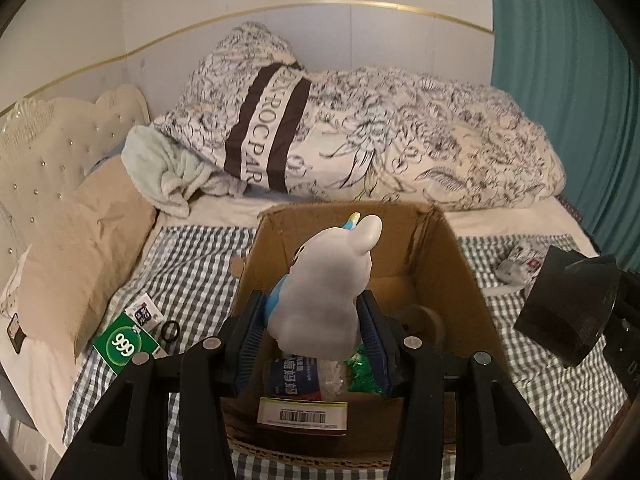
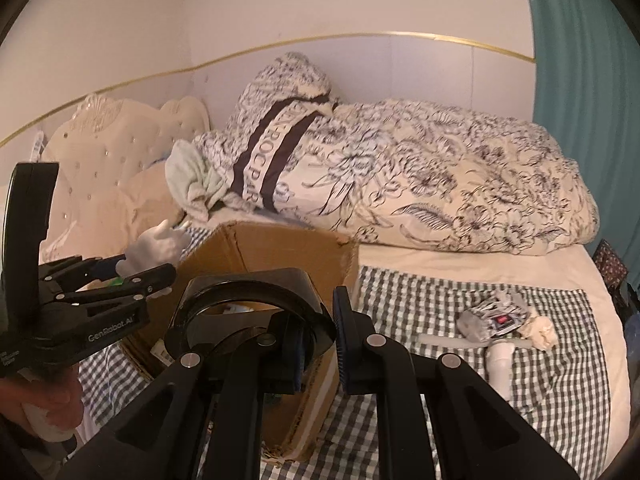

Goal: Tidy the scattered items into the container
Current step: 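Lower the plush toy and black item into the box and open both tools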

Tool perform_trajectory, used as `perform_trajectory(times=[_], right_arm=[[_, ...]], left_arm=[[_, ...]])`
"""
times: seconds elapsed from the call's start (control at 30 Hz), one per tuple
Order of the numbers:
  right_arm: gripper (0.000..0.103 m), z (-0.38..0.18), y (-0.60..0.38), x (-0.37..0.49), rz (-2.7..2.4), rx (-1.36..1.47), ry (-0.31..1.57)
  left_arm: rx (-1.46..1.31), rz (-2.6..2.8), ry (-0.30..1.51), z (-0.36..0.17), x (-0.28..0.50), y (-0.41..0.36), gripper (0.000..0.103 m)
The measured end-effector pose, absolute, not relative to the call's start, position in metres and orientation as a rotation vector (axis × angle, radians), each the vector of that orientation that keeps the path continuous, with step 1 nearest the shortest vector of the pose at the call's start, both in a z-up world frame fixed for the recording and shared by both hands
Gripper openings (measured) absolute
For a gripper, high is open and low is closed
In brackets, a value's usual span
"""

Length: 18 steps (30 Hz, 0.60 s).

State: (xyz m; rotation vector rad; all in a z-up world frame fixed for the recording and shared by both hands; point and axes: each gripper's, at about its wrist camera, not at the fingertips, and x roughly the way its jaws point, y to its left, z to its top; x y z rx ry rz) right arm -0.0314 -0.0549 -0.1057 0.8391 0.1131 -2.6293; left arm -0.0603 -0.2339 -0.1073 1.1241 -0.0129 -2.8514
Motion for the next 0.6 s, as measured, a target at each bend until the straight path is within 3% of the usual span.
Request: perform_trajectory(times=[0.6], right_arm=[[0.012, -0.165, -0.093, -0.065, -2.512, 1.021, 0.223]], left_arm=[[1.417, -2.727, -0.01, -0.172, -0.094, -0.244, 0.047]])
